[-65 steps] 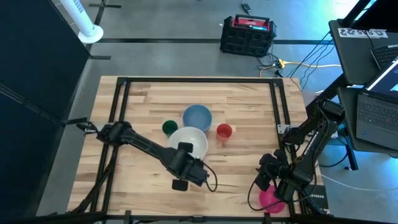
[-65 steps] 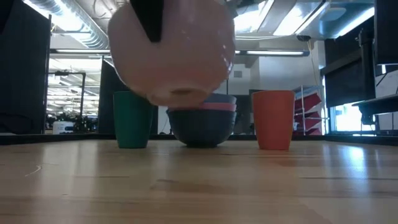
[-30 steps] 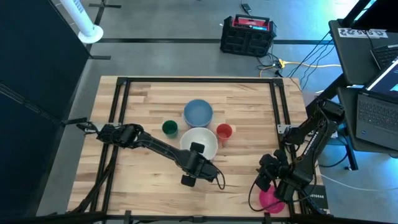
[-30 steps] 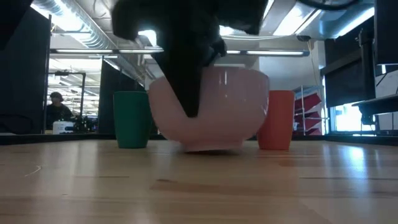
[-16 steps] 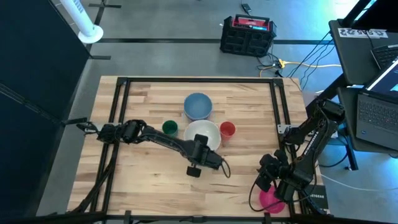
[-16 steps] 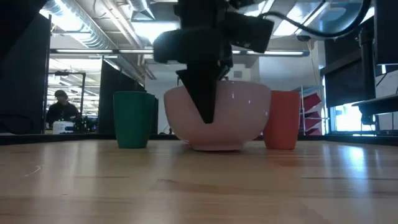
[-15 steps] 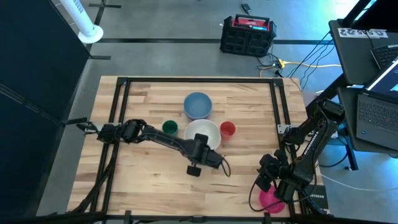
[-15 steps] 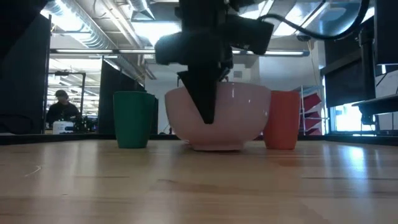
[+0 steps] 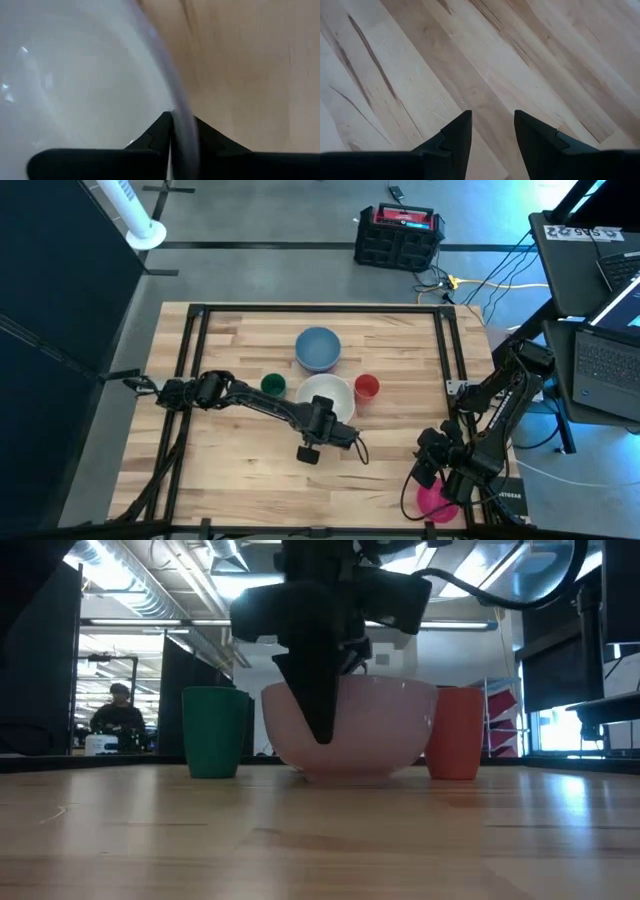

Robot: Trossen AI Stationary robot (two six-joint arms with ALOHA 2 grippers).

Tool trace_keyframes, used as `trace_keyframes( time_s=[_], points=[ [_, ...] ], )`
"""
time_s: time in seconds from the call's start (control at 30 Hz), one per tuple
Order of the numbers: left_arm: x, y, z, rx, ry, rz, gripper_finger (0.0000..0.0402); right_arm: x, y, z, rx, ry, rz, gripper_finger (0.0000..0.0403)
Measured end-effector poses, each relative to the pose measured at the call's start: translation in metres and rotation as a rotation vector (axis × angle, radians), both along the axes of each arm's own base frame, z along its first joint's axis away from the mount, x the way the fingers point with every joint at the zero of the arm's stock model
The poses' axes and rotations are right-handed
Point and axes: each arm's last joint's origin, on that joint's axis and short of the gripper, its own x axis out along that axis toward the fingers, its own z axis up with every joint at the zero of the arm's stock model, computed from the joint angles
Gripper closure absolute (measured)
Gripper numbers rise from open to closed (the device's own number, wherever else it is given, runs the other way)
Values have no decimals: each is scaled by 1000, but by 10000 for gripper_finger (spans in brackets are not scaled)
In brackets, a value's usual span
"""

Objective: Nest bowls inside each other
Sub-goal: Move the white bowl to the center of the table, then stack the stacked bowls on the white bowl

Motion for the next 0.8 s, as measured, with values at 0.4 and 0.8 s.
trace_keyframes(
  time_s=[0.4,0.8],
  points=[
    [-2,-3,5,-11,17,-2,286,0,0,0,1,0,0,267],
    [3,-3,51,-27,-58,1,284,0,0,0,1,-1,0,267]
  ],
)
